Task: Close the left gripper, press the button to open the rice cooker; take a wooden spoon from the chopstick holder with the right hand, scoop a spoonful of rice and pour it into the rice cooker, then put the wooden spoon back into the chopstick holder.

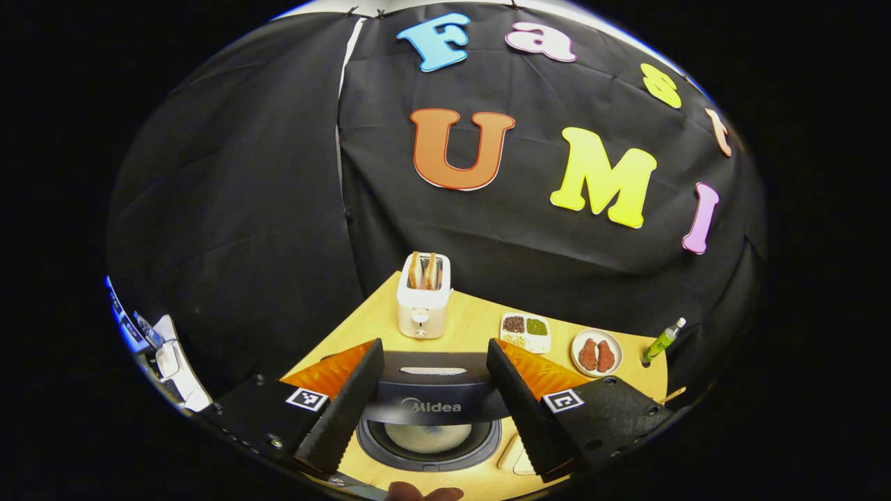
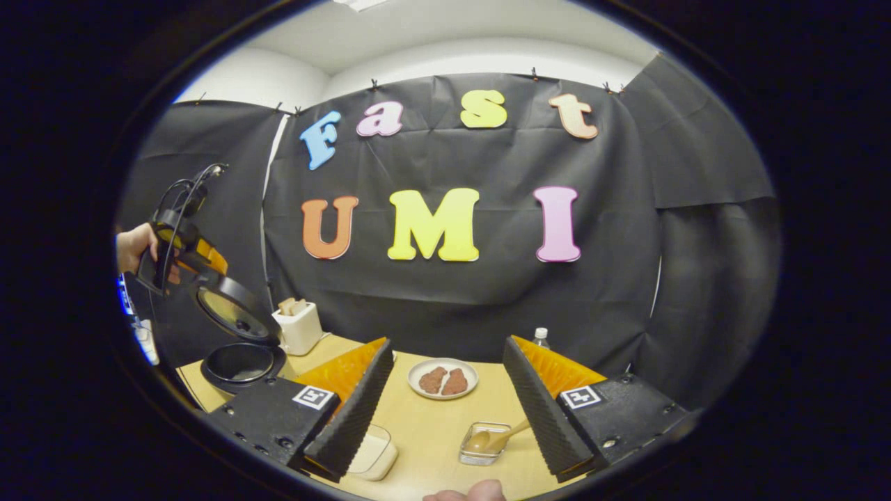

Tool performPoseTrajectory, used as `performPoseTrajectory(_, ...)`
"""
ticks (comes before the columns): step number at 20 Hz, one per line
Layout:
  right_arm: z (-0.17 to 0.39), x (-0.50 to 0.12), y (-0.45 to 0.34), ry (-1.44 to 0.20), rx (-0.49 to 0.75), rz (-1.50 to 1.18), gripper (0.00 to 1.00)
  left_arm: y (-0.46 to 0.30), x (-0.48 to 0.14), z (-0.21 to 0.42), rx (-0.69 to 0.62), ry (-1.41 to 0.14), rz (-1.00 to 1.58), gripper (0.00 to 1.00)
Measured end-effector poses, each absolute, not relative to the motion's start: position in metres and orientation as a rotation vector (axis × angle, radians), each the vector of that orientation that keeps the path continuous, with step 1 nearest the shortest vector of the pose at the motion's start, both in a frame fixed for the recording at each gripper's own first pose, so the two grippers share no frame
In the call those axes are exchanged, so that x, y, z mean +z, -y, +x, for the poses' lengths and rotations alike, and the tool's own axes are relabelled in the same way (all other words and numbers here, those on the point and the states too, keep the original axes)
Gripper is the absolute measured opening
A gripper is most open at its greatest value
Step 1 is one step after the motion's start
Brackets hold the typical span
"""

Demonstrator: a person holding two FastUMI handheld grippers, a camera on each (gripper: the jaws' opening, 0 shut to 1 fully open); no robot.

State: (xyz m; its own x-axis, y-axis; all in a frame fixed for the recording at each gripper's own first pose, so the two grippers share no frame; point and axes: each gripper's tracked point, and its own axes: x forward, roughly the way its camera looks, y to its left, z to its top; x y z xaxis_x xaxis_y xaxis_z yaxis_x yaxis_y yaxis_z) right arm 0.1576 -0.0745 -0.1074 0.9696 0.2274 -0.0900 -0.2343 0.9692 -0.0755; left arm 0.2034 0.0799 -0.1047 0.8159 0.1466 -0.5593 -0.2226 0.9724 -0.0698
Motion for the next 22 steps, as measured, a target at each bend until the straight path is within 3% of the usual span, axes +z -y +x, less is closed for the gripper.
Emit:
performPoseTrajectory(10, 0.143, -0.097, 0.04, -0.054, 0.276, -0.072, 1.0, -0.055, -0.19, 0.121, 0.179, -0.76, -0.237, 0.97)
performPoseTrajectory(22, 0.148, -0.084, 0.017, -0.021, 0.33, -0.091, 1.0, -0.051, -0.261, 0.093, 0.2, -0.908, -0.21, 0.97)
